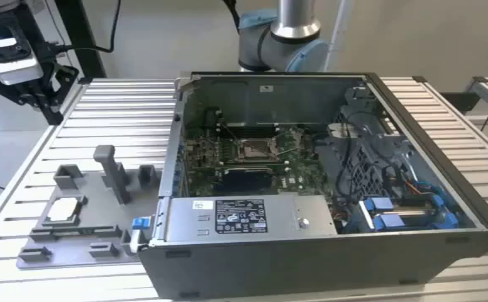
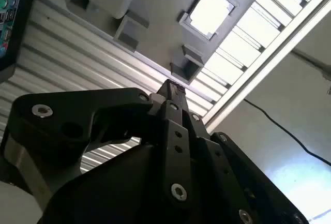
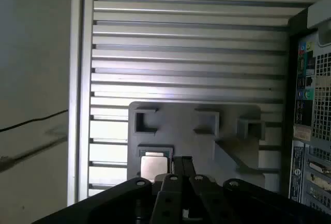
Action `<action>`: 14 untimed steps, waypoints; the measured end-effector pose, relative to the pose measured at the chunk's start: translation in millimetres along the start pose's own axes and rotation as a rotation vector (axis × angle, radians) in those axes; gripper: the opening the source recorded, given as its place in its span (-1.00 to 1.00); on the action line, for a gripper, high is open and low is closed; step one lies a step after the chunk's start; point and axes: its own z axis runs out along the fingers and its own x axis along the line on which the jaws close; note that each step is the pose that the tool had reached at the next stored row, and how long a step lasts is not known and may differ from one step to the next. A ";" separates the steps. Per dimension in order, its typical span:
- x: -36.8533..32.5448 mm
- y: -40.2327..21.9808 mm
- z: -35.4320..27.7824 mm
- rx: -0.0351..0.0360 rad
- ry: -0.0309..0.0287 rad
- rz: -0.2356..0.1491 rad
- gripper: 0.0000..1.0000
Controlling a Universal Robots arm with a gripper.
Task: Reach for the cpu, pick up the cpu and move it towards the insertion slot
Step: 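Reach for the cpu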
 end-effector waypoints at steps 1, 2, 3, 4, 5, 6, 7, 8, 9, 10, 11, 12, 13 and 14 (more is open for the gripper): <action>0.0 0.0 0.0 0.0000 0.0000 0.000 -1.00; 0.0 0.0 0.0 0.0000 0.0000 0.000 -1.00; 0.0 0.0 0.0 0.0000 0.0000 0.000 -1.00; 0.0 0.0 0.0 0.0000 0.0000 0.000 -1.00; 0.0 0.0 0.0 0.0000 0.0000 0.000 -1.00; 0.0 0.0 0.0 0.0000 0.0000 0.000 -1.00; 0.0 0.0 0.0 0.0000 0.0000 0.000 -1.00; 0.0 0.0 0.0 0.0000 0.0000 0.000 -1.00; 0.0 0.0 0.0 0.0000 0.0000 0.000 -1.00; 0.0 0.0 0.0 0.0000 0.0000 0.000 -1.00; 0.0 0.0 0.0 0.0000 0.0000 0.000 -1.00; 0.0 0.0 0.0 0.0000 0.0000 0.000 -1.00; 0.2 -0.6 -0.1 0.0000 0.0001 0.000 -1.00; 0.8 -1.7 -0.1 -0.0005 0.0002 0.000 -1.00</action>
